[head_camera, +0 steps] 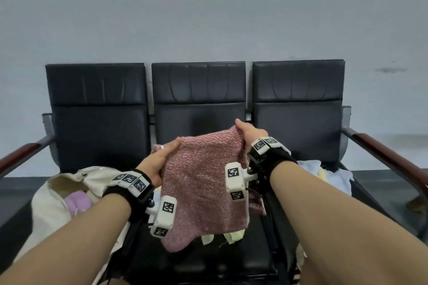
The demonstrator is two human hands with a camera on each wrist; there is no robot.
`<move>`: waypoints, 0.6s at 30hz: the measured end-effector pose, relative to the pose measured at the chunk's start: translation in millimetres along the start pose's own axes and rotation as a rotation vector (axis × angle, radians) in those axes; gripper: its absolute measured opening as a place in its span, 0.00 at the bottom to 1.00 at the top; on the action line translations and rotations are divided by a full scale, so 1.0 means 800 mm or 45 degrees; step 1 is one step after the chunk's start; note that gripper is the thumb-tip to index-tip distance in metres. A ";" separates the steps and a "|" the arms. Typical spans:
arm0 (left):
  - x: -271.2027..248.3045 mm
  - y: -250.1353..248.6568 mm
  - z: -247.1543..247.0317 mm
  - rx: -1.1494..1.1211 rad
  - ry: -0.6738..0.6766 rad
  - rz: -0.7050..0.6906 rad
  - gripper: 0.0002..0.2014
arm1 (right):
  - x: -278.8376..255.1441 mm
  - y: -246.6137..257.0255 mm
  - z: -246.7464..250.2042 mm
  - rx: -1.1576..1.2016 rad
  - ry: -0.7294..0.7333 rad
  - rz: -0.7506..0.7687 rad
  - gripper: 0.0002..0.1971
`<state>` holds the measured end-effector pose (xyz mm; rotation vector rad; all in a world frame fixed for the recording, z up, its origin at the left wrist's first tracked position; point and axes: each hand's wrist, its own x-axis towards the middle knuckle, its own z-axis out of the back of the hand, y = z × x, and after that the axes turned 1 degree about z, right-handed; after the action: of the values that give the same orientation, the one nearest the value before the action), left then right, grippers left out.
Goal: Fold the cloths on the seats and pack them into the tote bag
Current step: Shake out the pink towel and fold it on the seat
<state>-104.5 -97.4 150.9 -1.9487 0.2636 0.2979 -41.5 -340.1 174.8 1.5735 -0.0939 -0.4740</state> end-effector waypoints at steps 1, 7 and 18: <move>-0.005 -0.001 0.001 -0.017 -0.006 -0.008 0.08 | -0.018 0.007 0.001 -0.018 0.015 0.007 0.49; 0.025 0.007 0.025 0.084 -0.168 -0.011 0.52 | -0.051 0.022 -0.003 -0.296 0.172 0.080 0.26; 0.041 0.015 0.051 0.059 -0.400 -0.107 0.38 | -0.054 0.020 0.002 -0.362 0.136 0.126 0.29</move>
<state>-80.9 -65.5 114.7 -1.8309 -0.0171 0.5308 -77.4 -327.5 200.3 1.3055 -0.0206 -0.3101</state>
